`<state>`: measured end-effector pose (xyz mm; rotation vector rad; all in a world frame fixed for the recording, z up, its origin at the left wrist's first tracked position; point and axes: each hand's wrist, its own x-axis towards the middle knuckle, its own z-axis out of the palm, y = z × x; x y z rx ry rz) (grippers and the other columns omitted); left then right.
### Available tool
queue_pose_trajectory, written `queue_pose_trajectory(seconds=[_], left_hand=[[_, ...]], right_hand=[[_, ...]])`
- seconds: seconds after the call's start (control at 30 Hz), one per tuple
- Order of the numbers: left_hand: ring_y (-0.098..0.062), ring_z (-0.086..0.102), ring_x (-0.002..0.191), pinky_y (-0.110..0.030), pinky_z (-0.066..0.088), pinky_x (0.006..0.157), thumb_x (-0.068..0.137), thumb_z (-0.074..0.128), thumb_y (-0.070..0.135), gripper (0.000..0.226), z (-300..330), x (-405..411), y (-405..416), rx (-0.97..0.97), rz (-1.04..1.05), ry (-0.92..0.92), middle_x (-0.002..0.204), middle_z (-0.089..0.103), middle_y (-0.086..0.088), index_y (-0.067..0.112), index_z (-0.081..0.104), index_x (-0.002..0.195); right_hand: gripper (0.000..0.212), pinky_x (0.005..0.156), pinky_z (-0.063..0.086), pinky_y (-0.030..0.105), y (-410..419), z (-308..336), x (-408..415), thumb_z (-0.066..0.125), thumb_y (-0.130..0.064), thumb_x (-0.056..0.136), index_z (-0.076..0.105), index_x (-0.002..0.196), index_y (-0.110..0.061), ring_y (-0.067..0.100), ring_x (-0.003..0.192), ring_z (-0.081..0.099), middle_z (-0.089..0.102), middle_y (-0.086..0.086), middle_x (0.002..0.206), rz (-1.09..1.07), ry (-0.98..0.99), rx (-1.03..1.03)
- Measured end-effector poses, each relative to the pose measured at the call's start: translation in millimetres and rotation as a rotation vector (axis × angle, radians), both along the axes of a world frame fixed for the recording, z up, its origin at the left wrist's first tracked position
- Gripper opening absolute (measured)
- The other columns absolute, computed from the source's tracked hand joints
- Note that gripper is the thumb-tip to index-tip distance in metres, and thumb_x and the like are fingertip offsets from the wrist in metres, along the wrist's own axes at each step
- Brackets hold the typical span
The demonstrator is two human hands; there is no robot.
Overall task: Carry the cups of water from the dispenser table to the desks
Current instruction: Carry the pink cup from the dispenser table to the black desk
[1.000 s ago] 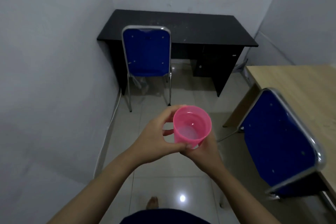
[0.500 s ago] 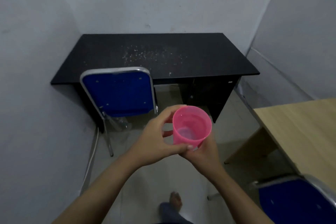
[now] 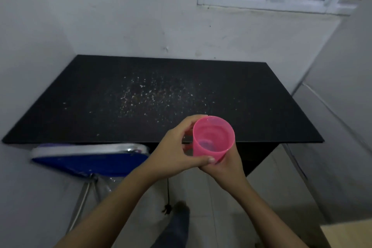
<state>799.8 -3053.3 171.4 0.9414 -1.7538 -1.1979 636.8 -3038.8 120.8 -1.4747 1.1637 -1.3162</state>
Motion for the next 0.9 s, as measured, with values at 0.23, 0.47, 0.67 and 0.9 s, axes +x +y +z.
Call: queue_pose_trajectory(seconds=[0.23, 0.47, 0.67, 0.9], left_hand=[[-0.007, 0.057, 0.119, -0.020, 0.054, 0.085, 0.062, 0.088, 0.020, 0.078, -11.0, -3.6, -144.8, 0.053, 0.000, 0.048, 0.127, 0.058, 0.019, 0.042, 0.049, 0.127], [-0.005, 0.057, 0.118, -0.020, 0.053, 0.088, 0.062, 0.089, 0.018, 0.084, -36.8, -5.3, -253.4, 0.082, -0.013, -0.046, 0.128, 0.055, 0.022, 0.036, 0.046, 0.132], [-0.011, 0.059, 0.117, -0.027, 0.056, 0.088, 0.061, 0.090, 0.011, 0.083, -76.7, -6.6, -311.4, 0.177, 0.029, -0.049, 0.127, 0.058, 0.017, 0.029, 0.049, 0.131], [-0.009, 0.059, 0.119, -0.021, 0.052, 0.091, 0.062, 0.089, 0.008, 0.085, -113.2, -9.4, -355.8, 0.289, 0.090, -0.051, 0.129, 0.057, 0.017, 0.028, 0.048, 0.133]], right_hand=[[0.076, 0.076, 0.052, 0.010, -144.3, -13.9, -5.3, 0.087, -0.035, 0.061, 0.048, 0.126, -0.035, 0.002, 0.105, 0.064, 0.064, -0.019, 0.115, -0.029, 0.028, 0.039], [0.077, 0.083, 0.052, 0.016, -243.9, -40.6, -6.0, 0.087, -0.026, 0.063, 0.047, 0.128, -0.035, 0.009, 0.111, 0.063, 0.062, -0.014, 0.121, -0.031, 0.016, 0.100], [0.078, 0.083, 0.053, 0.017, -304.6, -83.1, -11.4, 0.088, -0.016, 0.064, 0.048, 0.128, -0.032, 0.009, 0.109, 0.064, 0.063, -0.013, 0.120, -0.002, 0.087, 0.164], [0.079, 0.086, 0.052, 0.017, -356.9, -120.5, -11.8, 0.087, -0.011, 0.064, 0.048, 0.128, -0.034, 0.009, 0.111, 0.062, 0.062, -0.015, 0.121, 0.027, 0.130, 0.204]])
